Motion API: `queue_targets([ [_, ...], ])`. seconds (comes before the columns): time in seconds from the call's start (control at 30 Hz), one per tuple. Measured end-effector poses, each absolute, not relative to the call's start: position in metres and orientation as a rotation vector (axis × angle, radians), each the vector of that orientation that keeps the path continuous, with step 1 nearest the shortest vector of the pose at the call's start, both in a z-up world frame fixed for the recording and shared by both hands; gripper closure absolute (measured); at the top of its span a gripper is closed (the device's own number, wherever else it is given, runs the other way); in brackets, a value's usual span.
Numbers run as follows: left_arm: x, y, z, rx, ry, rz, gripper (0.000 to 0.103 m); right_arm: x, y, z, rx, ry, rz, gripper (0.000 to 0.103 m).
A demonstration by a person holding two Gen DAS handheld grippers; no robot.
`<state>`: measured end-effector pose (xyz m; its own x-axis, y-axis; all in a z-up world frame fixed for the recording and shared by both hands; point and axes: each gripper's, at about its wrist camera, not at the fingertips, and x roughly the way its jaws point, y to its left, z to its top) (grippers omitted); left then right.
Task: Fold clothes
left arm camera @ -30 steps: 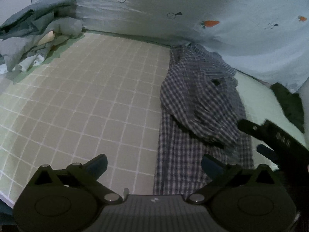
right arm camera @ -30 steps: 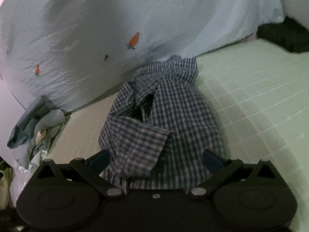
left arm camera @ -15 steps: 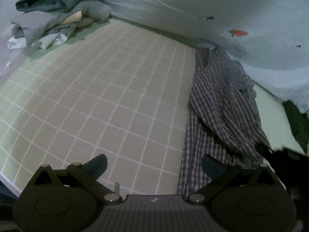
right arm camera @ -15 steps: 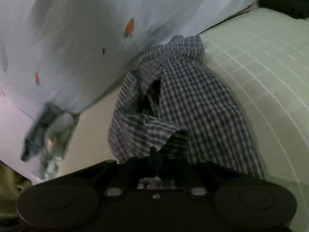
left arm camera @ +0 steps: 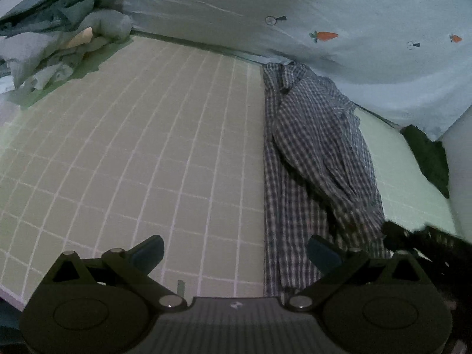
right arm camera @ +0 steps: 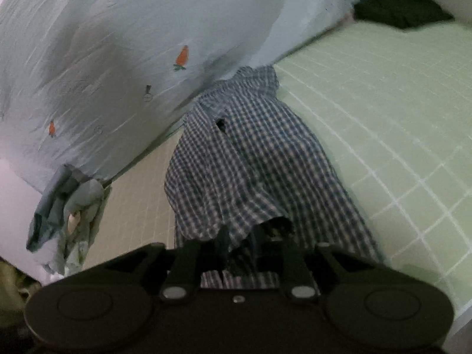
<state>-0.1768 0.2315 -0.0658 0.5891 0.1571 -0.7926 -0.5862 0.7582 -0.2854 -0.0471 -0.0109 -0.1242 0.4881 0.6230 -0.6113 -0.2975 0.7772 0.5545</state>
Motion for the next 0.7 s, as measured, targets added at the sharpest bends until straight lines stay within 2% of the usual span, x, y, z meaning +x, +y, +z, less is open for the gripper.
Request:
queue_targets([
  [0.03,-0.178,0.232,-0.066,-0.564,0.842,0.462,0.001,-0.044,-0.012,-0.130,0.437,0.920,0.565,0.058],
  [0.13,-0.185,0.233,-0.064,-0.541,0.846,0.466,0.001,-0.033,-0.011,-0.144,0.526,0.956,0.559,0.061],
  [0.2,-0.190,0.233,-0.063,-0.534,0.844,0.469,0.001,-0.028,-0.007,-0.148,0.555,0.956,0.563,0.080],
  [0.23,-0.192,0.233,-0.063,-0.534,0.846,0.471,0.001,-0.029,-0.005,-0.148,0.559,0.949,0.559,0.099],
  [0.27,-0.193,0.233,-0.064,-0.538,0.850,0.473,0.001,-0.032,-0.006,-0.146,0.565,0.939,0.550,0.102],
  [0.53,-0.191,0.236,-0.071,-0.543,0.849,0.415,0.001,-0.086,-0.037,-0.122,0.580,0.842,0.494,0.102],
  [0.7,-0.181,0.235,-0.076,-0.560,0.866,0.365,0.001,-0.106,-0.044,-0.131,0.509,0.887,0.433,0.102],
])
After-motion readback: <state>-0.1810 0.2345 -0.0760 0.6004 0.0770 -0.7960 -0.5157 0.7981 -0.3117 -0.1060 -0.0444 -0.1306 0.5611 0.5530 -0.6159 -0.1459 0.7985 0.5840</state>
